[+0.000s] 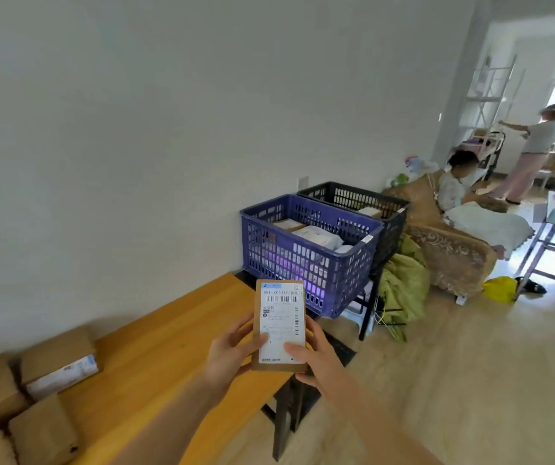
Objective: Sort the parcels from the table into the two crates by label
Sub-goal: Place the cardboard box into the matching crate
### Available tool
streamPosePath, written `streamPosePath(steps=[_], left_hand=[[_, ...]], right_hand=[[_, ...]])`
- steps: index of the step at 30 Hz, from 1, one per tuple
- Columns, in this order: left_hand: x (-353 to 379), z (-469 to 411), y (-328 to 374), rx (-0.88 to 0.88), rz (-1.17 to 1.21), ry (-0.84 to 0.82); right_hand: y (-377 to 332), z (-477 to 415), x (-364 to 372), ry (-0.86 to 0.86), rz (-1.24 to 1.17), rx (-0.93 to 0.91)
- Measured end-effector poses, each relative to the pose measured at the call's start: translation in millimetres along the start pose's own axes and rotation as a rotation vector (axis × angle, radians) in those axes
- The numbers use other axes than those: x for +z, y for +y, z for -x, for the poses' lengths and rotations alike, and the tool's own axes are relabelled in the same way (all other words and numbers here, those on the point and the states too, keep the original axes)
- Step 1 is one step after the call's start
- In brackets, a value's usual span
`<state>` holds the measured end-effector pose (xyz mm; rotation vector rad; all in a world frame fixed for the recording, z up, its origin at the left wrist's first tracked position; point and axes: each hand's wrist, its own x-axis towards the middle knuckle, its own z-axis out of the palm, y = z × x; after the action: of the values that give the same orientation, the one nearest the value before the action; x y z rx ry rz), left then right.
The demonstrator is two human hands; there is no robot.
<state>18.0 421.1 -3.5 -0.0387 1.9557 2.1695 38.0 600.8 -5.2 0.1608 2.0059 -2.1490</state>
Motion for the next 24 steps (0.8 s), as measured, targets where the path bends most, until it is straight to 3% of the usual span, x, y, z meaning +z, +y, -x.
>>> streamPosePath(steps=[14,24], left_hand=[[172,-97,27,0.006,-0.007,-0.159],[260,-255,55,0.035,0.051,-0.28]], right_hand=[[-33,-54,-180,0.169,-0.038,-0.043],[-87,-159,-277,0.292,-0.114,-0.149]])
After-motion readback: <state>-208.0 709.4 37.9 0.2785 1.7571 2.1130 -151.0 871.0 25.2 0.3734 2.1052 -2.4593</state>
